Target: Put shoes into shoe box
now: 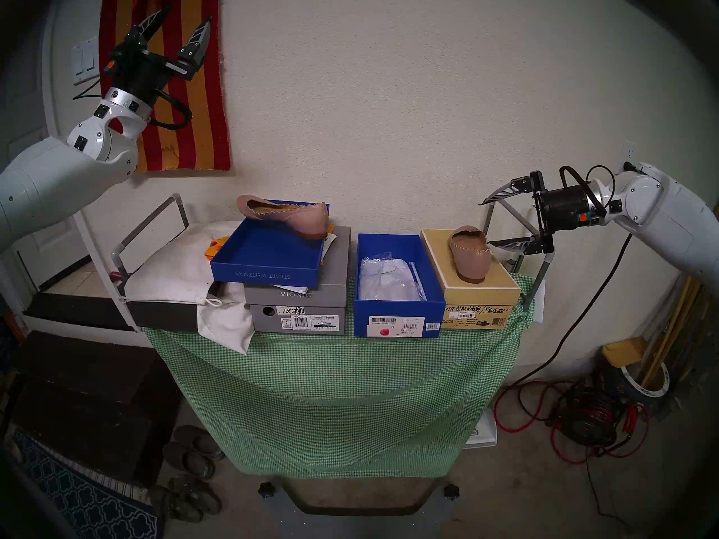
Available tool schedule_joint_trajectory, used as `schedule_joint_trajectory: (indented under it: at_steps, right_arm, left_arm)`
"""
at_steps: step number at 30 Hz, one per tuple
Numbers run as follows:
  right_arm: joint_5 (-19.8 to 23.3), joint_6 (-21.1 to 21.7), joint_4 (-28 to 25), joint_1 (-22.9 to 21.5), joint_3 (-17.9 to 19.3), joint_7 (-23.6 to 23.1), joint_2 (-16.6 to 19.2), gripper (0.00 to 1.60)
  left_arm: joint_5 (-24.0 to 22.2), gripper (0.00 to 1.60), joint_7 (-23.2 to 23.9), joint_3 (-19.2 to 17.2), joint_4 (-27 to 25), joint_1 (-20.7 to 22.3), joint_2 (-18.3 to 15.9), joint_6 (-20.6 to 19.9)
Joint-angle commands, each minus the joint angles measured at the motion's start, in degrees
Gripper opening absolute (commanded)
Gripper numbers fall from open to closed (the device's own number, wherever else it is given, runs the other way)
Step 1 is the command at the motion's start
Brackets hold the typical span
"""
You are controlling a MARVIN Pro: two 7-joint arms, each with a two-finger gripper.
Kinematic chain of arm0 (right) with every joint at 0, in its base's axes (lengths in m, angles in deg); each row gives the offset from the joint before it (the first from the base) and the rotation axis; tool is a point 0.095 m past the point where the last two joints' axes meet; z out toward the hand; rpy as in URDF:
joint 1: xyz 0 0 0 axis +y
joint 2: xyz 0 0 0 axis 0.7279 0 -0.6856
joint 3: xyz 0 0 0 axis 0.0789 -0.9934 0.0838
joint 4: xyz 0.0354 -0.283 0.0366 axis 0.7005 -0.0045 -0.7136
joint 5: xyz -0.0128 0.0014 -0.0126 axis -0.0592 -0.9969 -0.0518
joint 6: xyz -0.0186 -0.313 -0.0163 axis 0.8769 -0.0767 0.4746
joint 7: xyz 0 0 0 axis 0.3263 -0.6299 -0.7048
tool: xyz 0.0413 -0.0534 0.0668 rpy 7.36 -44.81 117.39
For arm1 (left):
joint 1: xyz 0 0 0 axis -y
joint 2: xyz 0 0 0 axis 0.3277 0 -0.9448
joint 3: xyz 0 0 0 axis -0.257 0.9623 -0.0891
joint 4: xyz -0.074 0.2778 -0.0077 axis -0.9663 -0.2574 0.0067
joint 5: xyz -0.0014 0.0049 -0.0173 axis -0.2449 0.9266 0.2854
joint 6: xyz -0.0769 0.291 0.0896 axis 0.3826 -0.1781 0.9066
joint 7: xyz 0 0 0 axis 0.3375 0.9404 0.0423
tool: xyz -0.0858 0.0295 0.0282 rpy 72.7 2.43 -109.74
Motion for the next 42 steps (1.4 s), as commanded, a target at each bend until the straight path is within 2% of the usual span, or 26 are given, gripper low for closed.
schedule_joint_trajectory:
  at_steps: [1,2,3,4,5,10,11,12,13,15,16,34,42]
  right_arm:
    - [1.2,0.1,2.5,-4.3,-2.1,-6.8,-3.3,1.60]
    - [1.6,0.1,3.0,-4.8,-2.4,-8.3,-3.6,1.60]
    - [3.3,0.1,3.5,-5.3,-2.0,-12.2,-4.2,1.60]
    - [2.9,0.1,3.6,-5.8,-2.8,-10.6,-4.3,1.60]
    - [3.6,0.1,4.1,-6.3,-2.9,-12.3,-4.8,1.60]
    - [4.5,0.1,5.0,-8.1,-4.7,-12.4,-5.6,1.60]
    - [4.7,0.1,4.9,-8.4,-5.2,-12.4,-5.7,1.35]
    - [4.9,0.1,4.9,-8.8,-5.9,-12.3,-5.8,1.17]
    - [5.0,0.1,4.8,-9.1,-6.5,-12.8,-5.9,1.08]
    - [5.1,0.1,4.5,-9.6,-7.8,-12.6,-5.9,1.54]
    - [4.7,0.1,4.4,-10.0,-8.6,-12.3,-5.8,1.60]
    - [4.1,0.1,4.7,-16.1,-20.0,-12.0,-5.6,1.60]
    - [5.6,0.1,4.3,-18.7,-24.8,-12.5,-6.0,1.58]
  left_arm:
    - [0.0,1.60,0.0,-0.1,0.1,0.1,0.0,0.0]
    - [0.0,1.60,0.0,-0.1,0.1,0.1,0.0,0.0]
    - [0.0,1.60,0.0,-0.1,0.1,0.2,0.0,0.0]
    - [0.0,1.60,0.0,-0.1,0.1,0.2,0.0,0.0]
    - [0.0,1.60,0.0,-0.1,0.1,0.2,0.0,0.0]
    - [0.0,1.60,0.0,0.0,0.1,0.2,0.0,0.0]
    - [0.0,1.60,0.0,0.0,0.1,0.2,0.0,0.0]
    - [0.0,1.60,0.0,0.0,0.1,0.2,0.0,0.0]
    - [0.0,1.60,0.0,0.0,0.1,0.2,0.0,0.0]
    - [0.0,1.60,0.0,0.0,0.1,0.2,0.0,0.0]
    - [0.0,1.60,0.0,0.0,0.1,0.2,0.0,0.0]
    - [0.0,1.60,0.0,0.1,0.1,0.2,0.0,0.0]
    - [0.0,1.60,-0.1,0.1,0.1,0.3,0.1,0.0]
